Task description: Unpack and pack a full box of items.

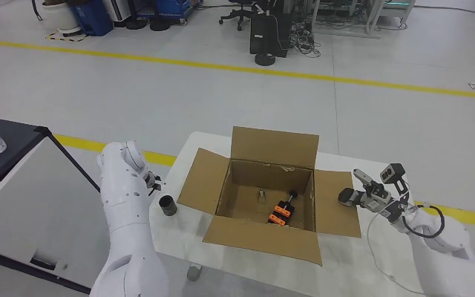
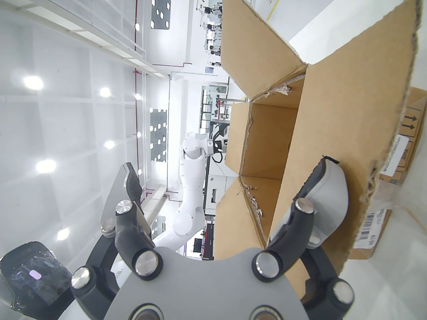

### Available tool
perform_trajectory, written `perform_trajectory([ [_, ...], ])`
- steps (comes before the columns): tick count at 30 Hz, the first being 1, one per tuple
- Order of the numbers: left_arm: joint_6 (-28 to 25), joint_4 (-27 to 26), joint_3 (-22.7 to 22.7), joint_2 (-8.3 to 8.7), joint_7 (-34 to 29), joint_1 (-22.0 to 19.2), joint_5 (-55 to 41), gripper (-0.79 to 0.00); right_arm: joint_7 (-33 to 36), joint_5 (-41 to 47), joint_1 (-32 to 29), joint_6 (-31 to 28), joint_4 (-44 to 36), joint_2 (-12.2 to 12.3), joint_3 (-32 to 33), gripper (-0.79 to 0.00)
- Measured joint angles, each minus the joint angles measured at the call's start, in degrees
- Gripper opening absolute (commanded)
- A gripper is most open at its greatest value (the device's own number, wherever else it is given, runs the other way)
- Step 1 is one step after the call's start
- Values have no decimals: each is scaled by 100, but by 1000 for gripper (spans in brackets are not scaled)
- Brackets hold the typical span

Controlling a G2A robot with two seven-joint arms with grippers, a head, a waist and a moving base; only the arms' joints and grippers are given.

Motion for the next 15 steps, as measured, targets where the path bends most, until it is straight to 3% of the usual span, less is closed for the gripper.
perform_trajectory([
  [1, 1, -173, -8, -13, 0, 23, -47, -767, 0, 0, 0, 0, 0, 0, 0, 0],
  [9, -78, -1102, 46, -120, 0, 93, -454, -785, 0, 0, 0, 0, 0, 0, 0, 0],
  [15, -225, -1724, 366, -257, 0, 109, -1210, -785, 0, 0, 0, 0, 0, 0, 0, 0],
])
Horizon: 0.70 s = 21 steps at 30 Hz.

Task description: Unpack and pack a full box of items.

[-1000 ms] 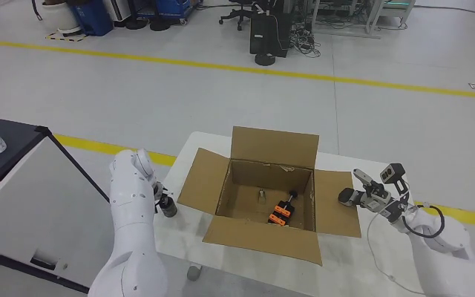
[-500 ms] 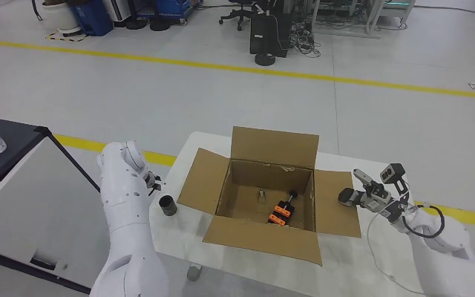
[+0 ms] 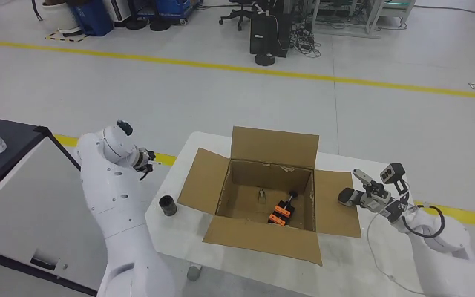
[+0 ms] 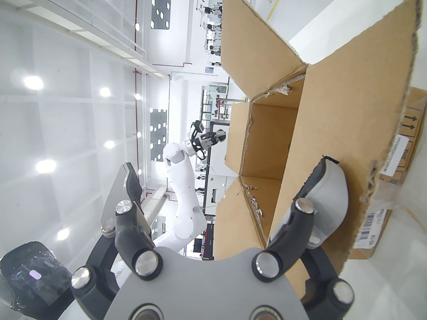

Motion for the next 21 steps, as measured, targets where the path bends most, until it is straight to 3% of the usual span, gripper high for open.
perform_trajectory([
  [7, -101, -744, 918, -151, 0, 205, -1105, -785, 0, 0, 0, 0, 0, 0, 0, 0],
  [15, 72, -1208, 1931, -94, 0, 544, -1904, -785, 0, 0, 0, 0, 0, 0, 0, 0],
  [16, 97, -1219, 2089, -66, 0, 592, -2016, -394, 0, 0, 0, 0, 0, 0, 0, 0],
  [21, 115, -1250, 2314, -22, 0, 628, -2159, -394, 0, 0, 0, 0, 0, 0, 0, 0],
])
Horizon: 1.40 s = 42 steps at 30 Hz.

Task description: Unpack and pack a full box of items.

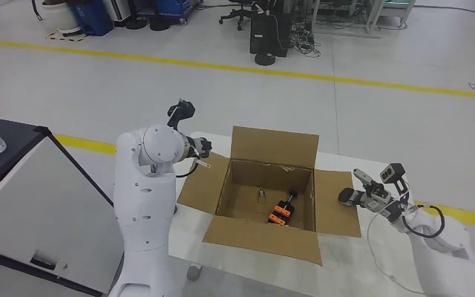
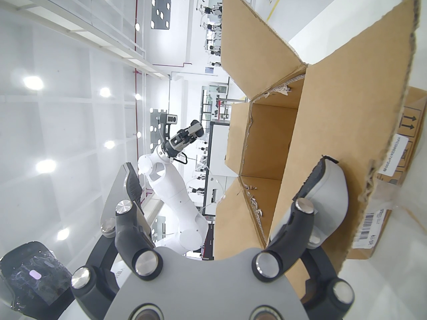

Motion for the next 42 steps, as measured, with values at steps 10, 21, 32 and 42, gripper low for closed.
perform_trajectory([
  [10, -1, 1, -7, -2, 0, -2, 6, -394, 0, 0, 0, 0, 0, 0, 0, 0],
  [21, -1, 1, -7, -2, 0, -2, 6, -394, 0, 0, 0, 0, 0, 0, 0, 0],
  [32, -1, 1, -7, -2, 0, -2, 6, -394, 0, 0, 0, 0, 0, 0, 0, 0],
  [42, -372, 370, 512, -52, 78, -454, -1237, 0, 0, 0, 0, 0, 0, 0, 0, 0],
])
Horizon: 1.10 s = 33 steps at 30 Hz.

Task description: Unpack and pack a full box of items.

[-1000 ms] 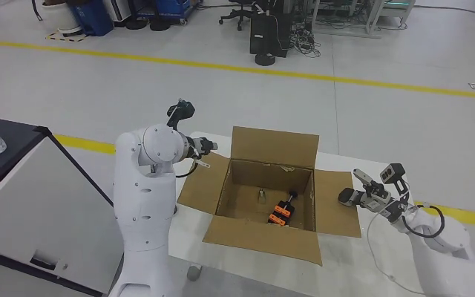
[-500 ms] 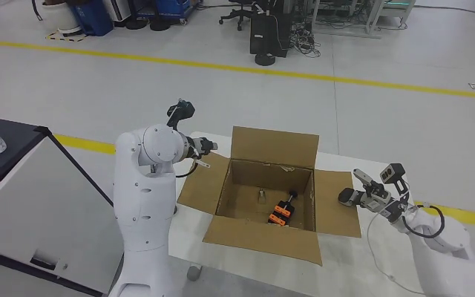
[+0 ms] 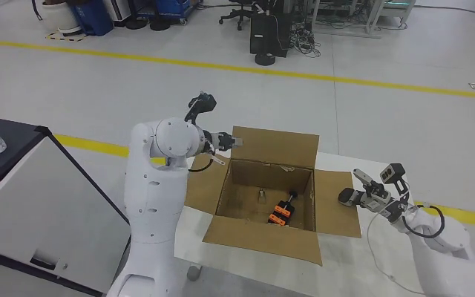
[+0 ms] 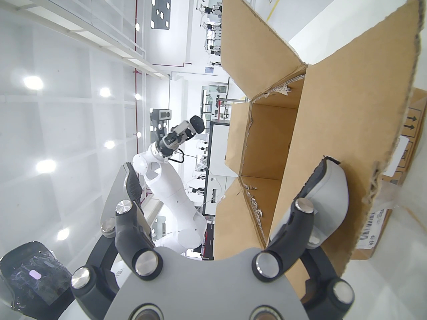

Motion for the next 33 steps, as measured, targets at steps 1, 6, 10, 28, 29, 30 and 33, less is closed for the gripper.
perform_trajectory([
  [1, -197, 53, 75, -4, -45, -112, -390, 0, 0, 0, 0, 0, 0, 0, 0, 0],
  [6, -971, 703, 580, 14, -79, -612, -1511, 0, 0, 0, 0, 0, 0, 0, 0, 0],
  [10, -1515, 1484, 879, 40, -78, -961, -2063, 0, 0, 0, 0, 0, 0, 0, 0, 0],
  [28, -476, 4459, 2345, -167, 1083, -1948, -1839, 0, 0, 0, 0, 0, 0, 0, 0, 0],
  [29, -321, 4518, 2342, -181, 1134, -1965, -1934, 0, 0, 0, 0, 0, 0, 0, 0, 0],
  [30, -211, 4546, 2334, -190, 1161, -1971, -2027, 0, 0, 0, 0, 0, 0, 0, 0, 0],
  [33, -189, 4549, 2327, -191, 1166, -1970, -2021, 0, 0, 0, 0, 0, 0, 0, 0, 0],
])
